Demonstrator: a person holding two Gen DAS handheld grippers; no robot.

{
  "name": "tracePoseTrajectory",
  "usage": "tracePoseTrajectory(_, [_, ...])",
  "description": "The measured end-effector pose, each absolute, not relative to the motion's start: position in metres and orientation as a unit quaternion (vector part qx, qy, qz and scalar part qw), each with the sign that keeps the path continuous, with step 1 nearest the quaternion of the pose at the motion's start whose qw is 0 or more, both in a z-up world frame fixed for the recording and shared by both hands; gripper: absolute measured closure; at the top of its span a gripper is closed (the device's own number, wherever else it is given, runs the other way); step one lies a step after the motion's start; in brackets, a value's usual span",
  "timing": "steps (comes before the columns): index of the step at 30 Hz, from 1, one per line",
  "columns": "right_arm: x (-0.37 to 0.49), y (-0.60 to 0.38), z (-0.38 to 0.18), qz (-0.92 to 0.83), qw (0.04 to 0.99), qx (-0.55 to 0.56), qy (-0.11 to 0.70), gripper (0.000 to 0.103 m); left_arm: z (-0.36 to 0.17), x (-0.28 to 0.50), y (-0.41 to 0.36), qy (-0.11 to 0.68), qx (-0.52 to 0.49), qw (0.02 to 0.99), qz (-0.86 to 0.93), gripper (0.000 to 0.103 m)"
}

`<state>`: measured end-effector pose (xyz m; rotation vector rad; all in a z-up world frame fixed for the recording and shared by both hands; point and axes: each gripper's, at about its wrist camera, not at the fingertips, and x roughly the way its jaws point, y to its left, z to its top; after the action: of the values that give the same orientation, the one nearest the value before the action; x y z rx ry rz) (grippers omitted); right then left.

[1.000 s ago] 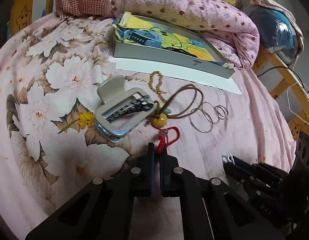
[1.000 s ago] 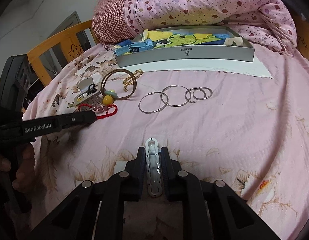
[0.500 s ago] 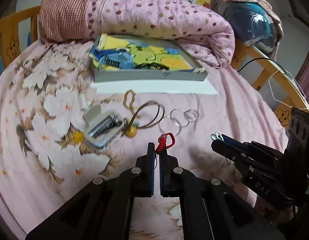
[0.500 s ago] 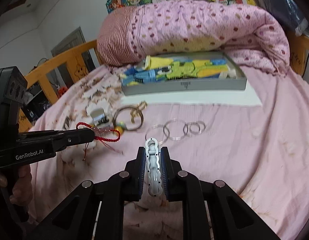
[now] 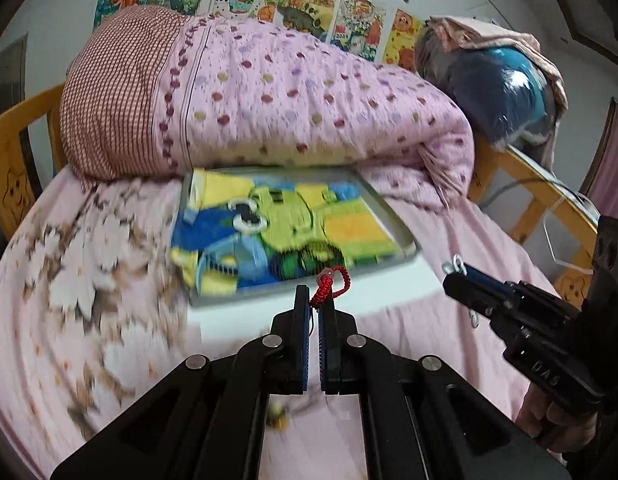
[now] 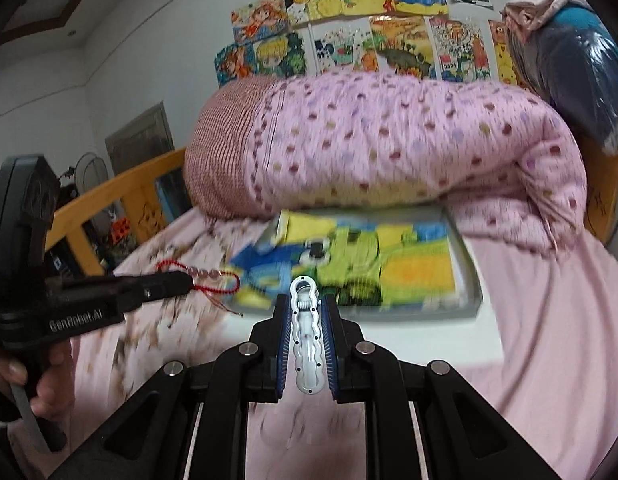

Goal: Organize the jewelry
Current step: 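Carry the white clip and red string into the tray and open both tools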

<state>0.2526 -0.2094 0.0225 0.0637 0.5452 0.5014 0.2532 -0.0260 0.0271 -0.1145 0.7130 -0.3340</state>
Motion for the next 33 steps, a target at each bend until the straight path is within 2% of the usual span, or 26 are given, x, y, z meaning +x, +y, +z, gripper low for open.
tracePoseTrajectory(8, [0.329, -0.211, 0.024, 0.229, 0.933, 0.054, 0.274, 0.088, 0.019, 0.322, -0.027, 0.337, -0.08, 0.926, -0.153, 0.101])
tracePoseTrajectory(17, [0.381, -0.211, -0.007, 0.215, 0.93, 0.047, 0.294, 0.088, -0.029, 0.374, -0.036, 0.371, -0.099, 0.912, -0.142, 0.101])
tracePoseTrajectory(23, [0.398, -0.213, -0.038, 0.211, 0.92, 0.048, 0.327, 0.088, -0.057, 0.39, -0.039, 0.4, -0.106, 0.9, -0.139, 0.101])
tracePoseTrajectory(33, [0.407, -0.215, -0.066, 0.203, 0.908, 0.047, 0.363, 0.087, -0.073, 0.395, -0.044, 0.422, -0.11, 0.888, -0.146, 0.101])
